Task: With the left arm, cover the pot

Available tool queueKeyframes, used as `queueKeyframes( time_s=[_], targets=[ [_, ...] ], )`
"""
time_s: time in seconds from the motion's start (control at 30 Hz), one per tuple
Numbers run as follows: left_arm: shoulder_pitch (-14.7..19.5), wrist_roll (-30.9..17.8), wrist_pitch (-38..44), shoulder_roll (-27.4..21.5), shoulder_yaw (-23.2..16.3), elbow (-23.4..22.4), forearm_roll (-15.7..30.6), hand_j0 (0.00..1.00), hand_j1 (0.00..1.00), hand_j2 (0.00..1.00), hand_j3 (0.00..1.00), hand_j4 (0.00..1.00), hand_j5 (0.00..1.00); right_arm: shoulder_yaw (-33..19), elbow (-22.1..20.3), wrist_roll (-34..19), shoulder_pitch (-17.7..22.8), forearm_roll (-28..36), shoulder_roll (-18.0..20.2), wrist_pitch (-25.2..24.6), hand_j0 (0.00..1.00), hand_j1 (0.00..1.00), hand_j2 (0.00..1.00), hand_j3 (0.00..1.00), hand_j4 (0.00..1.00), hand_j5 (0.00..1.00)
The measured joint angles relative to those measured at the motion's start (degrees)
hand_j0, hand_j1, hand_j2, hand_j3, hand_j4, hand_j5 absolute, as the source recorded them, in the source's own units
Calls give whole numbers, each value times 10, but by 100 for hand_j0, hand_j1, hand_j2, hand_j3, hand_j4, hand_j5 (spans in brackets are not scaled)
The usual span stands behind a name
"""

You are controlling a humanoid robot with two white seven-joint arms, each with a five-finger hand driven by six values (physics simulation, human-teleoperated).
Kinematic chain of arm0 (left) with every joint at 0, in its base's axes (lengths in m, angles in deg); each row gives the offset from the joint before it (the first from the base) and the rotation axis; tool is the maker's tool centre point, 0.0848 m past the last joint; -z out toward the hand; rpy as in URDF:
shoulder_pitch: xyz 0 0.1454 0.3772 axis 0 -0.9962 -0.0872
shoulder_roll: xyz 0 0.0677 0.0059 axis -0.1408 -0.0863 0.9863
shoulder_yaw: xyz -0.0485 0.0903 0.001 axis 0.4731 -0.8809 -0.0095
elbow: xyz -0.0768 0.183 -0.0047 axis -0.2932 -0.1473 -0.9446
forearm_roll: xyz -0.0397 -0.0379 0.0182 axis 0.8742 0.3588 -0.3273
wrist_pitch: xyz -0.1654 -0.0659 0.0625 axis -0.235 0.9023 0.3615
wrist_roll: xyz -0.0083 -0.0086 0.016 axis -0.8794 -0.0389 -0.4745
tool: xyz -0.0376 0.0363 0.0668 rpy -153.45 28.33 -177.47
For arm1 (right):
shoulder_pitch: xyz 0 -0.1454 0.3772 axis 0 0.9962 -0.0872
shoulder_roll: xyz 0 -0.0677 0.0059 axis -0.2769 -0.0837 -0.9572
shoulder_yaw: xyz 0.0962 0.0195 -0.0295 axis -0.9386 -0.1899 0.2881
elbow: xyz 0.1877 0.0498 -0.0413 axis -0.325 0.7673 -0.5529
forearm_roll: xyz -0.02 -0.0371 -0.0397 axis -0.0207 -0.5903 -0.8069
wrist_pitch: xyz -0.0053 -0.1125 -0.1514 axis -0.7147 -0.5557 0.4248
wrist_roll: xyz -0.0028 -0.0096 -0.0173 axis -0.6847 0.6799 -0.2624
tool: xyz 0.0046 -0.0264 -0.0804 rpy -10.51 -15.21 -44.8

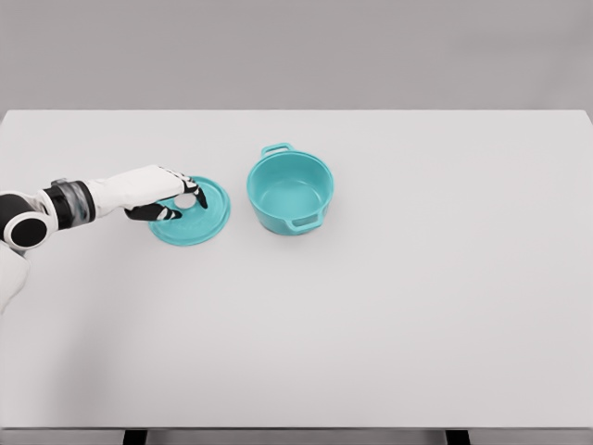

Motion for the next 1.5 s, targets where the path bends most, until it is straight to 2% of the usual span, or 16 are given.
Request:
queueKeyframes(
  time_s=[0.47,0.8,1.13,1.27,1.5],
  targets=[
    [1,0,0,-3,2,9,6,52,52,52,52,52,52,0,0,0,0,0,0,0,100,100,100,100,100,100],
    [1,0,0,-14,1,50,8,53,53,53,53,53,53,0,0,0,0,0,0,0,100,100,100,100,100,100],
    [3,0,0,-48,-1,92,20,53,53,53,53,53,53,0,0,0,0,0,0,0,100,100,100,100,100,100],
    [17,0,0,-55,-5,108,22,53,53,53,53,53,53,0,0,0,0,0,0,0,100,100,100,100,100,100],
    [60,0,0,-58,-50,115,31,52,52,52,52,52,52,0,0,0,0,0,0,0,100,100,100,100,100,100]
  ],
)
